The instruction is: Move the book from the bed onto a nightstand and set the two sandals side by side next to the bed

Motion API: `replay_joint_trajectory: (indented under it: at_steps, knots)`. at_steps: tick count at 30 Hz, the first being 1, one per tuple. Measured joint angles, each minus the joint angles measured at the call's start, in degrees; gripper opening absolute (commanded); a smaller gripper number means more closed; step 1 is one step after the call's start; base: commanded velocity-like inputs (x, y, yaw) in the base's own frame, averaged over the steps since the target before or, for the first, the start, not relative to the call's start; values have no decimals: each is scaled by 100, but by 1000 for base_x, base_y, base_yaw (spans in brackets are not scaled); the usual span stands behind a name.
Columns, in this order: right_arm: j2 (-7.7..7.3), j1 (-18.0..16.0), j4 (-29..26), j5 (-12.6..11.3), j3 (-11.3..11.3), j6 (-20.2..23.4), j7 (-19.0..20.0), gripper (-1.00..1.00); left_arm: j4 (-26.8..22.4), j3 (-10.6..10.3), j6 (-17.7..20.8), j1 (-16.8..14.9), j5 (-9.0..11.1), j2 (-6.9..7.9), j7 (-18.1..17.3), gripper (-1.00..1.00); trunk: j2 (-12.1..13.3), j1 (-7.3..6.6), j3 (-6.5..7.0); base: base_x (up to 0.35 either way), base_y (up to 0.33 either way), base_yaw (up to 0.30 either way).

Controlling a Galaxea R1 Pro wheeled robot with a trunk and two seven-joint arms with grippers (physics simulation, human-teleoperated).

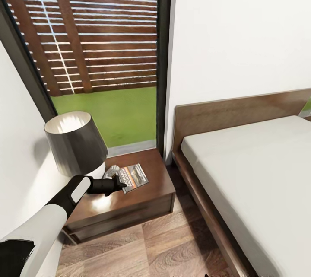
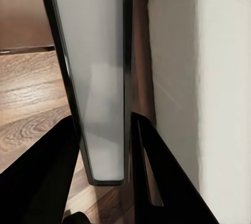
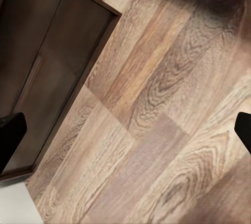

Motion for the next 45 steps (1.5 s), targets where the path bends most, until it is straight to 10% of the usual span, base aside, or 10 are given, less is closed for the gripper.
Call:
replay_joint_trajectory:
  at_steps: [45]
  knots:
    - [0, 0, 0, 0, 0, 0, -3, 100, -1, 28, -2, 1, 3, 27, 3, -100, 0, 0, -220, 69, 0, 0]
